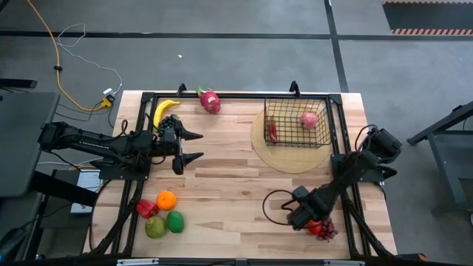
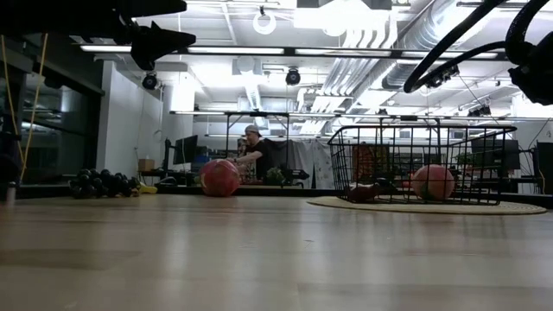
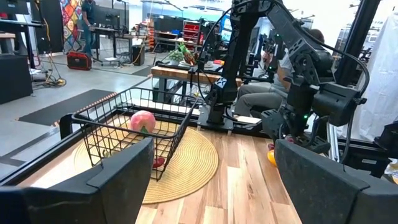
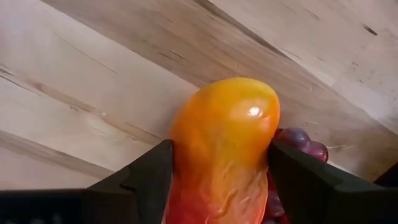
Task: Build produce basket
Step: Put the mango into the wire basket
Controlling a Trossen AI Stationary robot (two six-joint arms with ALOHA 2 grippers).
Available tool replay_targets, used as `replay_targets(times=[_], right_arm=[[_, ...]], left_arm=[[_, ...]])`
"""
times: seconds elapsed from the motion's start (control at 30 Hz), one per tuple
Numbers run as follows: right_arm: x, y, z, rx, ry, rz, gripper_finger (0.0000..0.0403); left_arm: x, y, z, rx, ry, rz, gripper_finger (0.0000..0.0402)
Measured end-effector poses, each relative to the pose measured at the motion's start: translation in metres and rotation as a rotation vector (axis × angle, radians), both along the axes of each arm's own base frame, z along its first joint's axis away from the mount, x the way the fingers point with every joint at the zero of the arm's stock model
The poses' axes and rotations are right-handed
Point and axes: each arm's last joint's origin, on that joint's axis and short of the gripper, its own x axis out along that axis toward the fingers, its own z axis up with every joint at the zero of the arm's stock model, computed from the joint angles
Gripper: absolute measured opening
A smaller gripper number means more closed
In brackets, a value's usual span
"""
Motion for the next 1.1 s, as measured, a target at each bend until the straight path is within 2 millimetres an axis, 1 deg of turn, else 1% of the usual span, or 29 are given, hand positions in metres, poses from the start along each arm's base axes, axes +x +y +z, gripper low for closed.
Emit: replay_targets(times=[0.17,0.27,0.43,0.57,0.63,0.73,0.8,0.87,0.97,1.03,1.1], right_arm=[[0.005,-0.005,0.006,-0.014,-0.006,0.058,0.0178],[0.014,-0.01,0.016,-0.071,-0.038,0.123,0.0169],[0.034,-0.018,0.045,-0.131,-0.21,0.319,0.0175],[0.056,-0.032,0.066,-0.229,-0.432,0.538,0.0174],[0.068,-0.042,0.071,-0.323,-0.553,0.653,0.0174],[0.09,-0.059,0.078,-0.471,-0.742,0.768,0.0177],[0.102,-0.073,0.078,-0.551,-0.84,0.839,0.0179],[0.109,-0.091,0.073,-0.608,-0.917,0.88,0.018],[0.108,-0.12,0.064,-0.664,-1.037,0.858,0.018],[0.103,-0.137,0.056,-0.693,-1.141,0.835,0.018],[0.096,-0.15,0.054,-0.735,-1.282,0.805,0.0181]], left_arm=[[0.0,0.0,0.0,0.002,0.0,0.0,0.0319],[0.0,0.0,0.0,0.002,0.0,0.001,0.0319],[0.0,0.0,0.0,0.002,0.0,0.0,0.0319],[0.0,0.0,0.0,0.014,0.003,0.001,0.0319],[0.0,0.0,0.0,0.017,0.004,0.001,0.0319],[0.0,0.0,0.0,0.017,0.003,0.001,0.0319],[0.0,0.0,0.0,0.017,0.004,0.002,0.0319],[0.0,0.0,0.0,0.017,0.003,0.001,0.0319],[0.0,-0.001,0.0,0.034,0.005,-0.022,0.0319],[0.0,-0.001,0.001,0.045,0.003,-0.044,0.0319],[0.0,-0.002,0.002,0.061,-0.003,-0.054,0.0319]])
